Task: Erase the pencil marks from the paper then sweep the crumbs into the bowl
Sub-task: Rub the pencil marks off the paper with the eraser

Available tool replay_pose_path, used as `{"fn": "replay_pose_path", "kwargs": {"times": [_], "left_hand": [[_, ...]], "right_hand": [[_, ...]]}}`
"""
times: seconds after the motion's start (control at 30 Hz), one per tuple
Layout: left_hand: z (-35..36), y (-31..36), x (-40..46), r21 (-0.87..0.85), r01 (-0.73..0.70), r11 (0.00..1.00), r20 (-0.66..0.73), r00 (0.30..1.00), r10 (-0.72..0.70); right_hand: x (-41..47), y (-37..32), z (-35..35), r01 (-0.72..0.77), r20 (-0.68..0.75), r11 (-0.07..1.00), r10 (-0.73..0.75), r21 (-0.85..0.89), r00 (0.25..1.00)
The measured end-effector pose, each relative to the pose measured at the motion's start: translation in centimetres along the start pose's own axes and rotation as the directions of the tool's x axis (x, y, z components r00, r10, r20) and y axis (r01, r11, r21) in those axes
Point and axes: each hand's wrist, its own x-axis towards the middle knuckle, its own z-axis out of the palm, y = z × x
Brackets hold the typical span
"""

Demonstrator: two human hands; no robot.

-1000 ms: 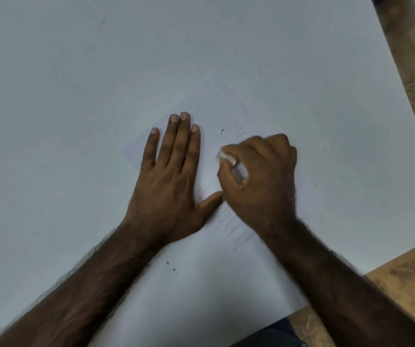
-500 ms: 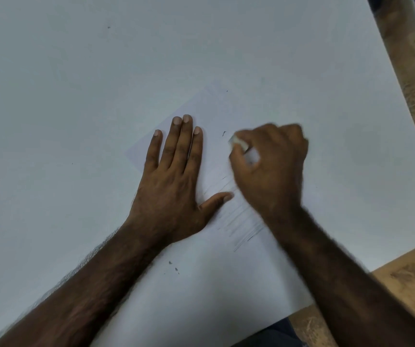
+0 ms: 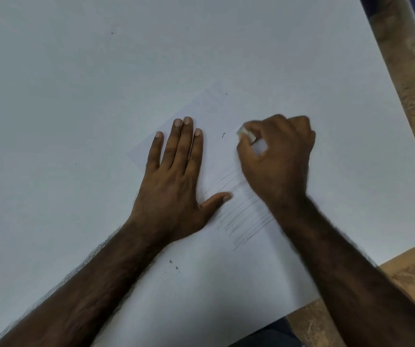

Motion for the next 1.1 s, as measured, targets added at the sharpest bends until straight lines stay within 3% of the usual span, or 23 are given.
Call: {"fn": "replay_pose_path", "kwargs": {"times": [0.13, 0.3, 0.43, 0.53, 0.73, 0.93, 1.1], "left_hand": [[0.1, 0.0, 0.0, -0.003, 0.0, 1.0, -0.008, 1.0, -0.001], [0.3, -0.2, -0.1, 0.013, -0.013, 1.0, -0.021, 1.0, 0.014], [0.4, 0.0, 0.0, 0.01, -0.001, 1.0, -0.018, 1.0, 0.001], [0.2, 0.0, 0.0, 0.005, -0.001, 1.0, -0.014, 1.0, 0.001], [0.2, 0.0, 0.0, 0.013, -0.008, 1.0, -0.019, 1.0, 0.008], [0.3, 0.0, 0.0, 0.005, 0.0, 1.0, -0.012, 1.0, 0.001], [0.2, 0.0, -0.1, 0.019, -0.005, 1.0, -0.018, 1.0, 0.005]], "right_hand": [[-0.3, -0.1, 0.0, -0.071, 0.01, 0.997, 0.071, 0.017, 0.997], [-5.0, -1.5, -0.7, 0.068, 0.105, 0.995, -0.075, 0.072, 0.992], [-0.7, -0.1, -0.5, -0.02, 0.001, 1.0, 0.02, 0.002, 1.0], [1.0, 0.6, -0.4, -0.086, 0.003, 0.996, 0.086, 0.008, 0.996], [-4.7, -0.9, -0.9, 0.074, 0.068, 0.996, -0.077, 0.043, 0.995], [-0.3, 1.3, -0.6, -0.108, 0.001, 0.994, 0.108, 0.012, 0.994], [-4.4, -0.7, -0.9, -0.02, 0.032, 0.998, 0.018, 0.054, 0.999]]}}
